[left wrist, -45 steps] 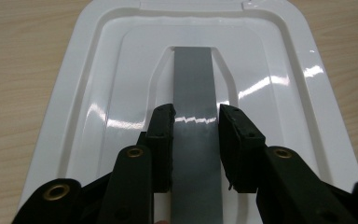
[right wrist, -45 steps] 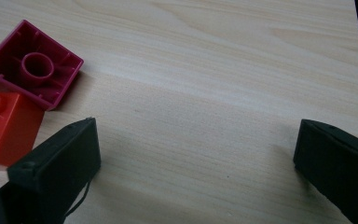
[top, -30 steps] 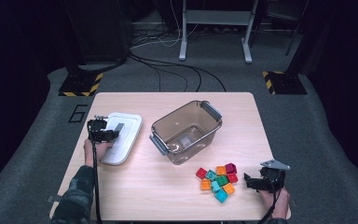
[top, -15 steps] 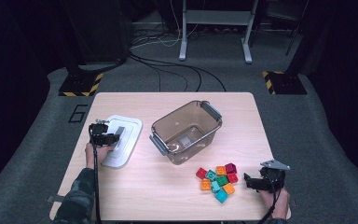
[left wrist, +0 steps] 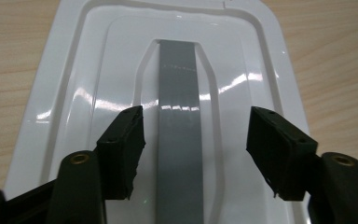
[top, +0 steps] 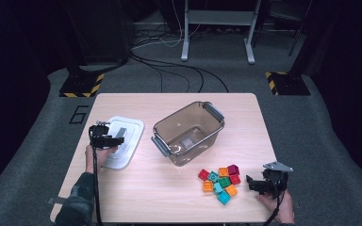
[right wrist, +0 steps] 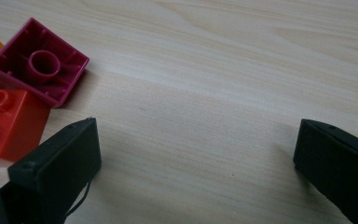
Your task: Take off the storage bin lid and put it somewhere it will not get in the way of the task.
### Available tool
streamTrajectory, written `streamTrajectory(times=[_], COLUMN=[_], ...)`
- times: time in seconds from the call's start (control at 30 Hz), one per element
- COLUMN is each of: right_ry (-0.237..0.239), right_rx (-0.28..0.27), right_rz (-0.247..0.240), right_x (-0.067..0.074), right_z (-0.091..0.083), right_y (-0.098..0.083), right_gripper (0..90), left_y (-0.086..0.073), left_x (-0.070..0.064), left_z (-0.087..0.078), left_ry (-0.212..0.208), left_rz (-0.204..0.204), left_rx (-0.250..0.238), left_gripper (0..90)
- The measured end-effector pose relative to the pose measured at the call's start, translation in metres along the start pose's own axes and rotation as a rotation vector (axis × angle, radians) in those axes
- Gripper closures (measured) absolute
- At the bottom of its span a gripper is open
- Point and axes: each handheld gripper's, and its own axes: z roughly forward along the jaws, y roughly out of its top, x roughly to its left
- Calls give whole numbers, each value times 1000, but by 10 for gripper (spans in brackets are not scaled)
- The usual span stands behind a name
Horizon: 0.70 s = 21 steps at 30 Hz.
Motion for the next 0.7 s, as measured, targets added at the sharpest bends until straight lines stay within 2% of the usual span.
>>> streamTrajectory(times=[0.17,0.23,0.33,0.5,0.7], right_ry=[4,4,4,8,15], right_rx=[-1,-1,0,1,1], right_rz=[-6,-6,-9,-13,-20], right_x=[1,1,1,1,1], right_z=[-2,-2,-2,-2,-2], right_y=[-1,-2,-2,-2,-2], right_gripper=[0,0,0,0,0], left_y=[-3,-6,-10,-22,-39], left_x=[-11,-15,-21,-35,-57], left_z=[-11,-14,-19,-30,-37], left_ry=[12,4,3,-10,-15], left_rz=[51,58,75,110,185], left_rx=[-20,-28,-44,-74,-83], left_gripper=[255,194,152,139,107])
